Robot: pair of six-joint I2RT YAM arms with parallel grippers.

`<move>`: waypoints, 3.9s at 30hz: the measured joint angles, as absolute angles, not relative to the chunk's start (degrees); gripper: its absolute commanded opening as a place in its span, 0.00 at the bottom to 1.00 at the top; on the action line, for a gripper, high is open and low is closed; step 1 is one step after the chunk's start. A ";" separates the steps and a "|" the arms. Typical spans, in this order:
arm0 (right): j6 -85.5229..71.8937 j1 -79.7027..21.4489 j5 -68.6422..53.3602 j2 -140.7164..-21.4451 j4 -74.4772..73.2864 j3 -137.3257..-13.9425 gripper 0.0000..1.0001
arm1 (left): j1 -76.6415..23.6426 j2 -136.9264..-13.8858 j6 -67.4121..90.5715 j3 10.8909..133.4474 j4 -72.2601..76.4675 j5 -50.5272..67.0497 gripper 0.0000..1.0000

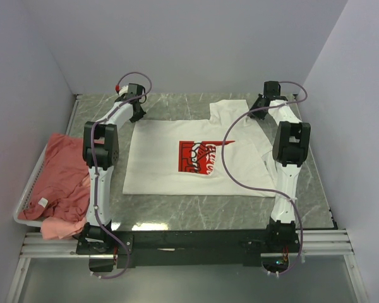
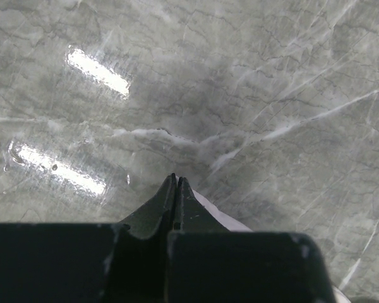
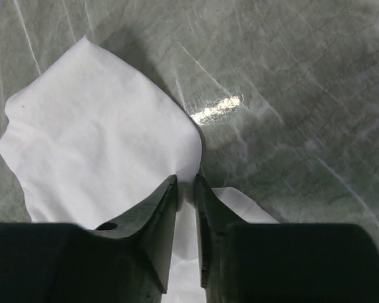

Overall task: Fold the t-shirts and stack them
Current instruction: Fold the tshirt

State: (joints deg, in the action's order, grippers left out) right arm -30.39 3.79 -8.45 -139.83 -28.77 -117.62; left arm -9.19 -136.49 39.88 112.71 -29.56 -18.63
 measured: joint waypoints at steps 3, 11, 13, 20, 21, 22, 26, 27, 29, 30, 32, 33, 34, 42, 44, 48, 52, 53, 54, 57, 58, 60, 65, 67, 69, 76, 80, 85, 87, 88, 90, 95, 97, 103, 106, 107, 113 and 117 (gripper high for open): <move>-30.37 3.79 -8.47 -139.83 -28.77 -117.62 0.09 | -9.19 -136.31 39.86 112.62 -29.52 -18.24 0.00; -30.06 3.79 -8.40 -139.26 -28.77 -117.62 0.01 | -9.19 -134.47 39.81 111.96 -29.34 -17.85 0.00; -29.80 3.79 -8.23 -138.67 -28.73 -117.54 0.01 | -9.19 -133.51 39.81 111.55 -29.21 -17.85 0.00; -28.05 3.79 -6.70 -132.00 -28.38 -114.56 0.01 | -8.69 -129.86 39.86 109.91 -27.99 -17.85 0.00; -27.86 3.79 -6.55 -131.11 -28.29 -114.26 0.00 | -8.62 -129.54 39.86 109.91 -27.86 -17.85 0.00; -27.53 3.79 -6.35 -130.08 -28.29 -113.89 0.00 | -8.58 -129.29 39.86 109.89 -27.75 -17.85 0.00; -26.87 3.79 -4.99 -126.41 -27.31 -110.80 0.00 | -8.32 -128.01 39.86 108.36 -27.05 -17.85 0.00; -26.74 3.79 -4.67 -125.38 -27.09 -109.34 0.00 | -8.23 -127.61 39.86 107.74 -27.03 -17.85 0.00; -26.48 3.79 -3.92 -123.42 -26.61 -106.37 0.00 | -8.10 -126.91 39.88 106.63 -27.00 -17.85 0.00; -26.41 3.79 -3.68 -122.72 -26.59 -105.21 0.00 | -8.03 -126.48 39.90 106.02 -26.92 -17.85 0.00; -26.26 3.77 -2.92 -121.01 -26.09 -101.95 0.00 | -7.88 -125.38 39.99 104.49 -26.85 -17.82 0.00; -26.26 3.77 -2.57 -120.22 -25.91 -100.29 0.00 | -7.84 -124.84 40.07 103.83 -26.85 -17.82 0.00; -26.24 3.75 -2.20 -119.28 -25.78 -98.59 0.00 | -7.81 -124.18 40.12 103.13 -26.79 -17.80 0.00; -26.52 2.52 1.41 -108.42 -24.86 -85.14 0.00 | -7.44 -115.48 41.65 93.01 -25.36 -16.88 0.00; -26.83 2.24 2.15 -105.03 -24.29 -81.73 0.00 | -7.25 -113.14 42.00 90.13 -24.93 -16.49 0.00; -27.62 1.50 3.25 -99.13 -22.57 -75.37 0.00 | -6.94 -109.49 42.96 85.10 -24.23 -16.10 0.00; -28.32 0.99 3.92 -94.06 -20.99 -67.88 0.00 | -6.79 -107.72 43.72 81.89 -24.23 -15.44 0.00; -28.40 0.93 3.95 -93.49 -20.78 -66.76 0.00 | -6.76 -107.55 43.94 81.41 -24.21 -15.22 0.01; -28.60 0.86 4.10 -92.97 -20.60 -65.52 0.00 | -6.74 -107.28 44.27 80.75 -24.10 -15.00 0.00; -28.93 0.71 4.64 -91.79 -20.38 -62.67 0.00 | -6.66 -106.19 44.86 78.63 -23.86 -14.37 0.01; -29.02 0.71 4.82 -91.31 -20.25 -61.76 0.00 | -6.66 -105.78 45.12 77.95 -23.81 -14.15 0.01; -29.12 0.71 5.06 -90.63 -20.23 -60.53 0.00 | -6.61 -104.95 45.71 76.99 -23.79 -13.65 0.00; -29.41 0.62 5.37 -88.62 -20.14 -58.59 0.00 | -6.61 -103.37 46.65 75.50 -23.55 -12.97 0.00; -29.56 0.62 5.50 -87.68 -20.12 -57.91 0.00 | -6.59 -102.89 46.87 74.63 -23.33 -12.86 0.01; -29.69 0.62 5.58 -86.98 -20.21 -57.49 0.00 | -6.59 -102.43 47.29 73.65 -23.31 -12.78 0.00; -30.15 0.62 5.56 -84.95 -20.03 -55.92 0.00 | -6.55 -100.84 47.75 71.35 -23.31 -12.43 0.01; -30.26 0.60 5.56 -83.33 -20.12 -53.82 0.00 | -6.55 -99.92 47.75 70.63 -23.00 -12.03 0.01; -30.41 0.60 5.54 -81.41 -20.14 -51.62 0.00 | -6.55 -99.07 47.83 69.12 -22.65 -11.75 0.01; -30.44 0.60 5.54 -80.66 -20.14 -50.98 0.00 | -6.55 -98.72 47.88 68.38 -22.50 -11.68 0.00; -30.46 0.62 5.52 -80.34 -20.08 -50.65 0.00 | -6.55 -98.48 47.92 67.96 -22.33 -11.66 0.00; -30.52 0.62 5.45 -79.81 -20.08 -50.09 0.00 | -6.55 -98.04 47.94 67.22 -22.13 -11.57 0.01; -30.83 0.62 4.95 -79.13 -19.86 -48.18 0.05 | -6.55 -96.66 48.01 65.08 -21.52 -11.31 0.04; -31.09 0.60 4.67 -79.13 -19.64 -47.51 0.18 | -6.55 -96.05 48.25 64.03 -21.19 -11.05 0.16; -31.11 0.62 3.62 -77.30 -19.97 -45.34 0.52 | -6.55 -92.55 49.10 59.53 -20.05 -9.17 0.50; -30.83 0.60 3.44 -75.35 -20.64 -45.32 0.52 | -6.55 -89.76 49.41 58.65 -20.05 -8.64 0.52; -30.79 0.60 3.38 -75.07 -20.69 -45.47 0.52 | -6.52 -88.84 49.43 58.57 -19.90 -8.34 0.52; -30.39 -0.89 3.44 -79.57 -23.11 -53.04 0.52 | -7.03 -88.68 49.25 59.48 -19.35 -6.59 0.49; -30.13 -2.26 3.09 -87.22 -23.68 -61.06 0.52 | -9.32 -90.85 49.23 60.69 -19.18 -5.56 0.48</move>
State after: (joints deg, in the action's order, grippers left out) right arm -30.13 -2.26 3.09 -87.22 -23.68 -61.06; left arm -9.32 -90.85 49.23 60.69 -19.18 -5.56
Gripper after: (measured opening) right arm 0.522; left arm 0.490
